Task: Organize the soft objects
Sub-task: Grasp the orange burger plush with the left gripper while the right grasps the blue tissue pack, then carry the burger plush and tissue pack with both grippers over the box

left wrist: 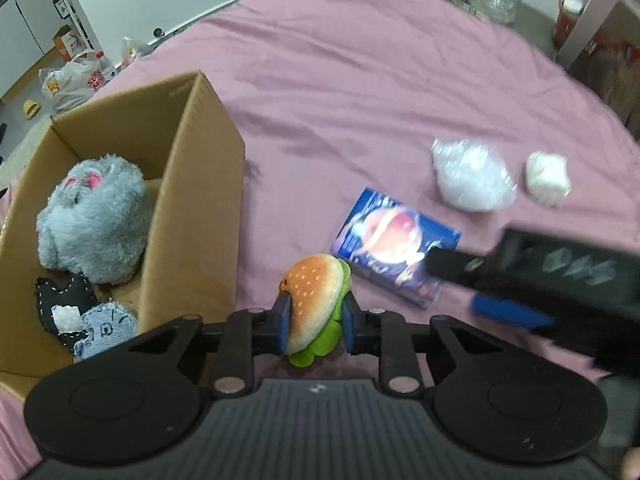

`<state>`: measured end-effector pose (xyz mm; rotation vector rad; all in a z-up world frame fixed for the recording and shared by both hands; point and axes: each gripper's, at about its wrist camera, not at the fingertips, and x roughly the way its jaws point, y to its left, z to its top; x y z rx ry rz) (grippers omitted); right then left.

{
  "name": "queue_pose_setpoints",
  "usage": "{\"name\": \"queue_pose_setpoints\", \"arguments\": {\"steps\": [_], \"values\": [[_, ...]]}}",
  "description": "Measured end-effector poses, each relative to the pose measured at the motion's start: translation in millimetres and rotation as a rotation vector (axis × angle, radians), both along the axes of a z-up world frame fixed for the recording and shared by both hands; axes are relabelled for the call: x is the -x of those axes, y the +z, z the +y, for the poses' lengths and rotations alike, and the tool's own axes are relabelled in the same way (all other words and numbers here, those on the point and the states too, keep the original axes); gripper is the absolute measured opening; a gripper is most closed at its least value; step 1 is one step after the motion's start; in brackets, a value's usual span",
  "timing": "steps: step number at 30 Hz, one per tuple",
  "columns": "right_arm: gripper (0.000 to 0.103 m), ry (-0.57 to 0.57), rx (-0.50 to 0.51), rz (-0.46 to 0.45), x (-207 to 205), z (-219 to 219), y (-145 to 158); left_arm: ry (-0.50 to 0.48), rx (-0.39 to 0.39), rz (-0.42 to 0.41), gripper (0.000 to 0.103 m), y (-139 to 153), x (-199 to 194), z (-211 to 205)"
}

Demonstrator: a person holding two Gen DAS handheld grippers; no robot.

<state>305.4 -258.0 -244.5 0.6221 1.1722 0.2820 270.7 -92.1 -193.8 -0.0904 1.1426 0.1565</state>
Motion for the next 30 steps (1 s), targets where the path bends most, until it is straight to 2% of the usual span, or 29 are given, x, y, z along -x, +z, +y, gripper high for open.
{"name": "queue_pose_setpoints", "arguments": {"steps": [2,6,8,9,10,13,21,30], "values": [[0.057,-0.011,-0.006,0.004,-1,0,-2,-0.003,-0.01,-0.025,0.025,8,2,0],[0.056,-0.022,-0.011,-0.007,-4,5,-5,0.0,0.032,-0.04,0.025,20,8,5],[0.049,-0.026,-0.017,-0.016,-6,7,-7,-0.002,0.039,-0.055,0.025,26,12,6],[0.037,-0.025,-0.022,-0.015,-7,8,-9,-0.001,0.044,-0.063,0.025,30,14,9],[0.031,-0.024,-0.041,-0.008,-9,8,-12,0.001,0.048,-0.068,0.025,33,16,9],[0.027,-0.033,-0.033,-0.017,-6,9,-8,0.004,0.057,-0.088,0.025,45,20,13],[0.021,-0.034,0.085,-0.078,23,10,20,0.016,0.057,-0.147,0.025,74,38,31],[0.019,-0.039,0.141,-0.167,57,9,60,0.019,0.087,-0.177,0.025,87,58,47]]}}
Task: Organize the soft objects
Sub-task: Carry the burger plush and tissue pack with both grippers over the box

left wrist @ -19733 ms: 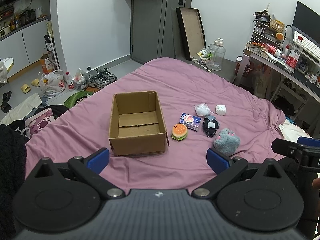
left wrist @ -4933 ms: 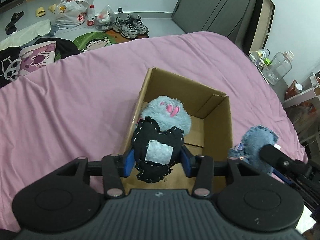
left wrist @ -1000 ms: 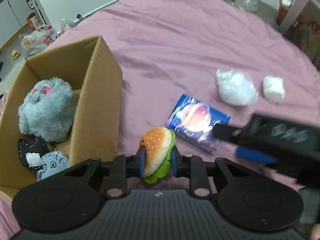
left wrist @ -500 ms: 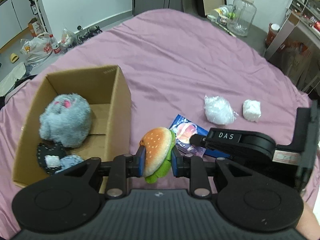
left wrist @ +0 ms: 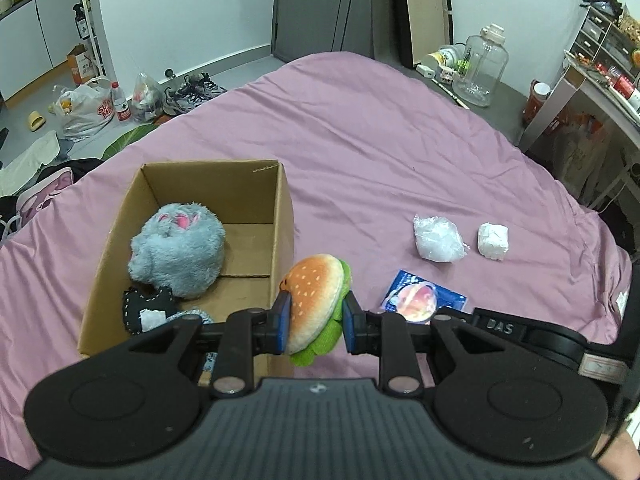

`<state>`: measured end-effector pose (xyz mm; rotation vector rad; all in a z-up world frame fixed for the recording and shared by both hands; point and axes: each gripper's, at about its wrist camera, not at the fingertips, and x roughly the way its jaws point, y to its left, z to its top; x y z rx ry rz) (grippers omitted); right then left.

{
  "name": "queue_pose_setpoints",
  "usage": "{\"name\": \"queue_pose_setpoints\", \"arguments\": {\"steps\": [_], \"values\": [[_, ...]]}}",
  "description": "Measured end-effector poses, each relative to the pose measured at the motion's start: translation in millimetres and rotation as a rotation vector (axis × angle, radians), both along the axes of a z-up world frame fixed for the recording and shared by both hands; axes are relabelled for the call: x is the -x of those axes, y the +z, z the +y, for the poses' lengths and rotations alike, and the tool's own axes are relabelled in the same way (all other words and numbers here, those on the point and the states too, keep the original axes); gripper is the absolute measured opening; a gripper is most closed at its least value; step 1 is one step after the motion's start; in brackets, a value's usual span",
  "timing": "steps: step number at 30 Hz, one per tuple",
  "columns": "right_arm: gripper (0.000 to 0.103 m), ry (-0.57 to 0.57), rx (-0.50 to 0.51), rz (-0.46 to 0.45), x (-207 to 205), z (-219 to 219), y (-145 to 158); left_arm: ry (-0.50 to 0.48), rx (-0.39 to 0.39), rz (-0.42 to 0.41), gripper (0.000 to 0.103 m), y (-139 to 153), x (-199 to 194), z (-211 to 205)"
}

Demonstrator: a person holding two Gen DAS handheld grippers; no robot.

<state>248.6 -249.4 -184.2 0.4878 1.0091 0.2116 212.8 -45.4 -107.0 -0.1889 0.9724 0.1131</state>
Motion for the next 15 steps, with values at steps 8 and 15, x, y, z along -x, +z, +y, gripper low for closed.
{"name": "queue_pose_setpoints", "arguments": {"steps": [8,15], "values": [[0.019,-0.002,0.013,-0.066,16,7,28,0.013,0.023,-0.02,0.025,7,15,19],[0.019,0.006,0.032,-0.098,19,22,45,0.043,0.044,-0.037,0.025,14,21,45]]}}
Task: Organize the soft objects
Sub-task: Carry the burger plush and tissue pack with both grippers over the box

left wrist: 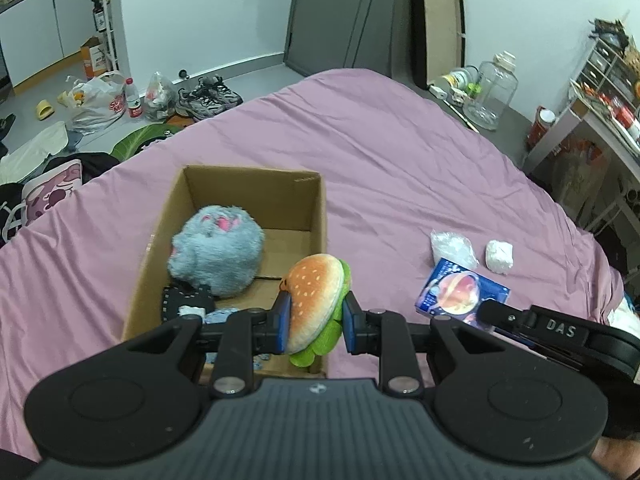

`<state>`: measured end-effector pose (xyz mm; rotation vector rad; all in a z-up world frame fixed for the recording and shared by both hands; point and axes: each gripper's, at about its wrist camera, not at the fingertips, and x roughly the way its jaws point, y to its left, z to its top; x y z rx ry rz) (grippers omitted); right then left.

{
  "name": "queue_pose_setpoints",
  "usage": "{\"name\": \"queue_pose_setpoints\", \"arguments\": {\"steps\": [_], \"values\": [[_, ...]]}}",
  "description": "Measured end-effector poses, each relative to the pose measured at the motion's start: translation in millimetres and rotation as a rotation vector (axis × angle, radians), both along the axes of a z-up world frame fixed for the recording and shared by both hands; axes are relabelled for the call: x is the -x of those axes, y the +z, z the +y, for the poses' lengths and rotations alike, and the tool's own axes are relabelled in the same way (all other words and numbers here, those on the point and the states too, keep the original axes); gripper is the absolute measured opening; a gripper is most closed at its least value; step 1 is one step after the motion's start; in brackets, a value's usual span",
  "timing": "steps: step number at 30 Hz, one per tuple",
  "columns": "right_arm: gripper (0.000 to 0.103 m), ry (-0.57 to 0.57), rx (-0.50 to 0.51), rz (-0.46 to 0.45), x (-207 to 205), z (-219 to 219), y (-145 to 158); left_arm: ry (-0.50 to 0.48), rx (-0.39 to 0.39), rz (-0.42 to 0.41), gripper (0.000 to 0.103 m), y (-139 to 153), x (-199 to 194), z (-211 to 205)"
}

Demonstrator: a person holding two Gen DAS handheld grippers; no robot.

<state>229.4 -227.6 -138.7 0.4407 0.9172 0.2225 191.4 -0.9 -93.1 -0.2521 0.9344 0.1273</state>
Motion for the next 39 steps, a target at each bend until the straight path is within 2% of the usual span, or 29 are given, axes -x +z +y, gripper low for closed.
{"name": "queue_pose_setpoints", "arguments": {"steps": [15,27,39], "values": [[0.019,0.042,0.019,-0.058,3,39,31,0.062,0.068,-0.007,0.025,-5,1,54],[0.019,0.08,0.051,-0.071,2,72,48,0.074,0.174,0.032,0.025,-35,-11,65],[0.019,0.121,0.08,-0.044,-5,105,40,0.058,0.246,0.084,0.026,-63,-18,67]]}}
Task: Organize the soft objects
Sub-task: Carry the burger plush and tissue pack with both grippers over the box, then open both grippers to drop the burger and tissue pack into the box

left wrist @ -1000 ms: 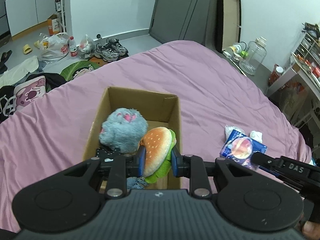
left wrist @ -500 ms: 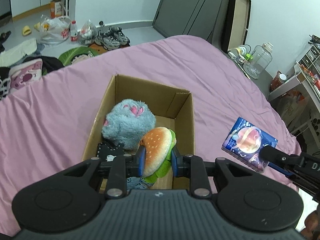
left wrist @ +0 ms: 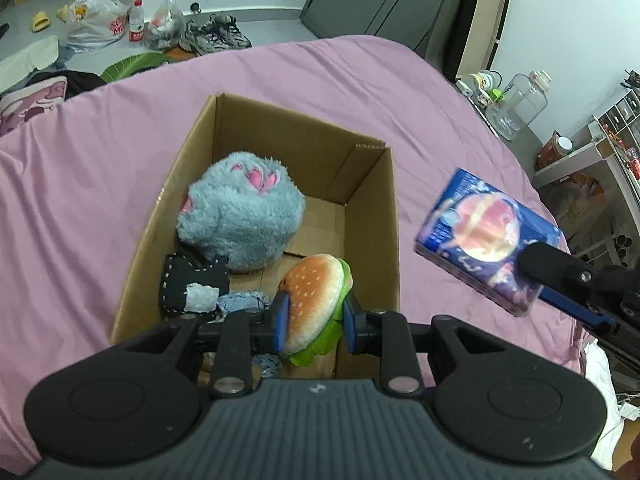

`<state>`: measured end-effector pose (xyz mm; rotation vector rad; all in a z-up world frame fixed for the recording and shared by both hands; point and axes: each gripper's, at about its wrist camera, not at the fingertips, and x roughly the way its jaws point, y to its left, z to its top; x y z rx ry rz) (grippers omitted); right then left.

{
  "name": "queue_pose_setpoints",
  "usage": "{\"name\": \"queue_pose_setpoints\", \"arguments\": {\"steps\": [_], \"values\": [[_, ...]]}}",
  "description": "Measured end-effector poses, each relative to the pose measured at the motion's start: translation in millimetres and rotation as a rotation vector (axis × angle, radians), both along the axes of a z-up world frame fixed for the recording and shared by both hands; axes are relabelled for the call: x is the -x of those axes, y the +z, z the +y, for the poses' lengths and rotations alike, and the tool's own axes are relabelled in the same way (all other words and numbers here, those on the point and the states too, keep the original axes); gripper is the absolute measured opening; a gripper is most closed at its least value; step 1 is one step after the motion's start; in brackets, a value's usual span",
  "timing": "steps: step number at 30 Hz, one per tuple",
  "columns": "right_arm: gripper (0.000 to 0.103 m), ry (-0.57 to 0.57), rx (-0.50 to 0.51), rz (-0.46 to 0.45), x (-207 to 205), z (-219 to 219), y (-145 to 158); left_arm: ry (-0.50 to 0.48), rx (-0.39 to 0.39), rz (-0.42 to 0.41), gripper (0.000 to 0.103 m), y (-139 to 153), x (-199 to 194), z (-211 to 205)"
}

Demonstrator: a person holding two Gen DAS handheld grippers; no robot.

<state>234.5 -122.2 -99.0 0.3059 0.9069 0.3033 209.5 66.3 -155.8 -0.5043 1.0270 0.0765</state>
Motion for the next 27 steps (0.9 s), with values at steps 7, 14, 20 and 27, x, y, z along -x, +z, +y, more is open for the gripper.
{"name": "queue_pose_setpoints", "arguments": {"steps": [7,14,20,27], "values": [[0.019,-0.006,0.021,0.015,-1,4,-3,-0.012,0.048,0.042,0.027,-19,-7,-5],[0.019,-0.002,0.022,0.031,-3,11,-10,-0.023,0.079,0.086,0.039,-28,-10,-3],[0.019,0.021,0.017,0.039,-4,22,-12,0.01,0.069,0.062,0.048,-15,-6,18],[0.019,0.032,0.01,0.073,-3,36,-22,0.048,0.036,0.037,0.048,2,4,39]]}}
